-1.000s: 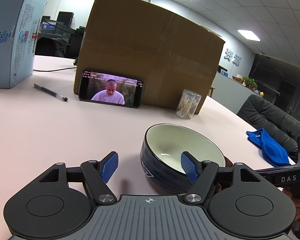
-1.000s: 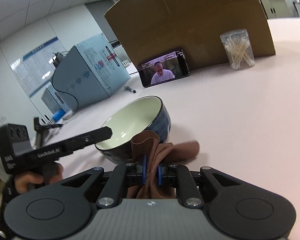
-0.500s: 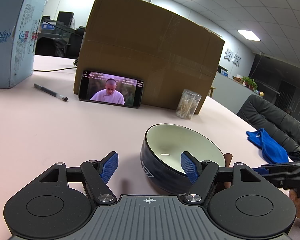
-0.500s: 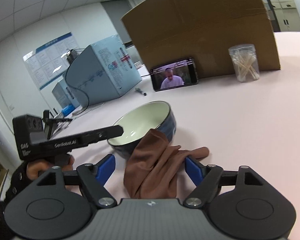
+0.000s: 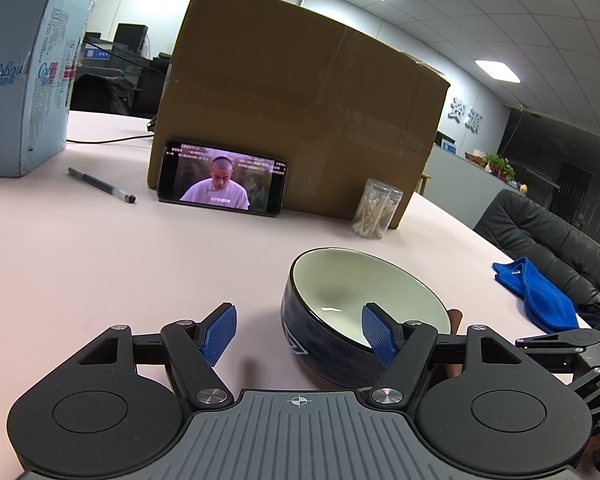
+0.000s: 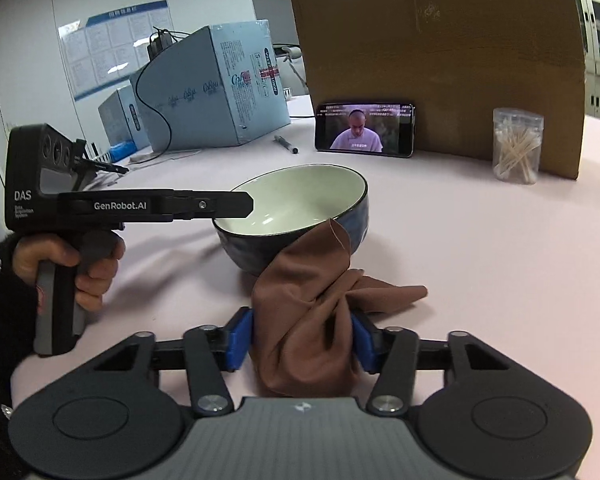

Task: Clean bowl
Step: 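Rub the brown cloth along the bowl's outer wall with the right gripper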

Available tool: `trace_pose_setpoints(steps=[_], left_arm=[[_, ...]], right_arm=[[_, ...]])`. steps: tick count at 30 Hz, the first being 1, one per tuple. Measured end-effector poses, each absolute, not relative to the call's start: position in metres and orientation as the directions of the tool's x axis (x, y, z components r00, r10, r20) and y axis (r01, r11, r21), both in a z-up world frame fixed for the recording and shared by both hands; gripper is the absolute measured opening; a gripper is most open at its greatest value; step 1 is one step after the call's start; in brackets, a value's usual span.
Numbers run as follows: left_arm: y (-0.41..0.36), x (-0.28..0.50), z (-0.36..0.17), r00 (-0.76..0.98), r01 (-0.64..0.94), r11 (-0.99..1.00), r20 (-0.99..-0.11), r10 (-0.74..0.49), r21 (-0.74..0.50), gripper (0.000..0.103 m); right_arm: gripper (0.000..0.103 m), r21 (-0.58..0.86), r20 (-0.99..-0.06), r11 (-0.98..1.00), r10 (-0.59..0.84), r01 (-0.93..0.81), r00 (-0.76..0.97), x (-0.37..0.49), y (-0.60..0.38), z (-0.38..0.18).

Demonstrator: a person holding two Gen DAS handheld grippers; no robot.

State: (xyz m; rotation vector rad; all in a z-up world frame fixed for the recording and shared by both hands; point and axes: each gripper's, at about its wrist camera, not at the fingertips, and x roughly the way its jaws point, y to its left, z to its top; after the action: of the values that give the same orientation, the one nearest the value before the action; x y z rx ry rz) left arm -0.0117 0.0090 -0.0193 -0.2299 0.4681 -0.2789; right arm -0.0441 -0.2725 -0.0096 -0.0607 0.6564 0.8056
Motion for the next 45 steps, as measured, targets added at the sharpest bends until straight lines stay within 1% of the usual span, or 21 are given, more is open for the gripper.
trace_pose_setpoints(steps=[1, 2, 3, 5, 9, 12, 15, 19, 23, 26, 36, 40, 45], left_arm=[[0.009, -0.012, -0.019, 0.856, 0.211, 0.937, -0.41, -0.315, -0.28, 0.07], [0.009, -0.012, -0.019, 0.856, 0.211, 0.937, -0.41, -0.315, -0.28, 0.07], [0.009, -0.012, -0.019, 0.856, 0.211, 0.937, -0.41, -0.315, -0.279, 0.07], [0.009, -0.011, -0.019, 0.856, 0.212, 0.937, -0.41, -0.316, -0.279, 0.07], [0.009, -0.011, -0.019, 0.856, 0.213, 0.937, -0.409, -0.316, -0.277, 0.07], [0.007, -0.012, -0.019, 0.856, 0.213, 0.937, -0.409, -0.316, -0.278, 0.07], [0.006, -0.012, -0.019, 0.856, 0.215, 0.936, -0.408, -0.318, -0.28, 0.07], [0.006, -0.012, -0.02, 0.855, 0.216, 0.935, -0.409, -0.319, -0.28, 0.07], [0.006, -0.012, -0.02, 0.855, 0.216, 0.936, -0.409, -0.32, -0.279, 0.07], [0.007, -0.012, -0.02, 0.854, 0.216, 0.936, -0.409, -0.32, -0.279, 0.07], [0.008, -0.012, -0.02, 0.853, 0.217, 0.935, -0.41, -0.321, -0.281, 0.07], [0.009, -0.012, -0.02, 0.853, 0.218, 0.934, -0.411, -0.322, -0.282, 0.07], [0.009, -0.01, -0.02, 0.851, 0.22, 0.934, -0.411, -0.326, -0.283, 0.07]], right_arm=[[0.034, 0.2, -0.56, 0.693, 0.661, -0.693, 0.499, -0.044, -0.272, -0.009], [0.02, 0.209, -0.554, 0.683, 0.672, -0.699, 0.491, -0.045, -0.272, -0.009], [0.016, 0.218, -0.547, 0.674, 0.683, -0.706, 0.483, -0.045, -0.272, -0.009], [0.012, 0.236, -0.534, 0.654, 0.705, -0.719, 0.467, -0.046, -0.271, -0.008], [0.012, 0.274, -0.503, 0.614, 0.748, -0.74, 0.434, -0.046, -0.27, -0.007], [0.012, 0.349, -0.455, 0.597, 0.782, -0.722, 0.426, -0.039, -0.271, -0.004], [0.011, 0.405, -0.427, 0.588, 0.799, -0.701, 0.423, -0.033, -0.274, -0.004], [0.012, 0.415, -0.421, 0.62, 0.78, -0.666, 0.463, -0.028, -0.283, -0.003], [0.012, 0.406, -0.418, 0.685, 0.728, -0.605, 0.544, -0.021, -0.297, -0.001], [0.012, 0.418, -0.418, 0.702, 0.712, -0.577, 0.563, -0.014, -0.298, -0.004], [0.012, 0.429, -0.429, 0.61, 0.787, -0.666, 0.444, -0.021, -0.279, -0.009], [0.012, 0.442, -0.418, 0.617, 0.784, -0.651, 0.459, -0.022, -0.283, -0.007], [0.013, 0.456, -0.387, 0.659, 0.752, -0.598, 0.533, -0.015, -0.297, -0.008]])
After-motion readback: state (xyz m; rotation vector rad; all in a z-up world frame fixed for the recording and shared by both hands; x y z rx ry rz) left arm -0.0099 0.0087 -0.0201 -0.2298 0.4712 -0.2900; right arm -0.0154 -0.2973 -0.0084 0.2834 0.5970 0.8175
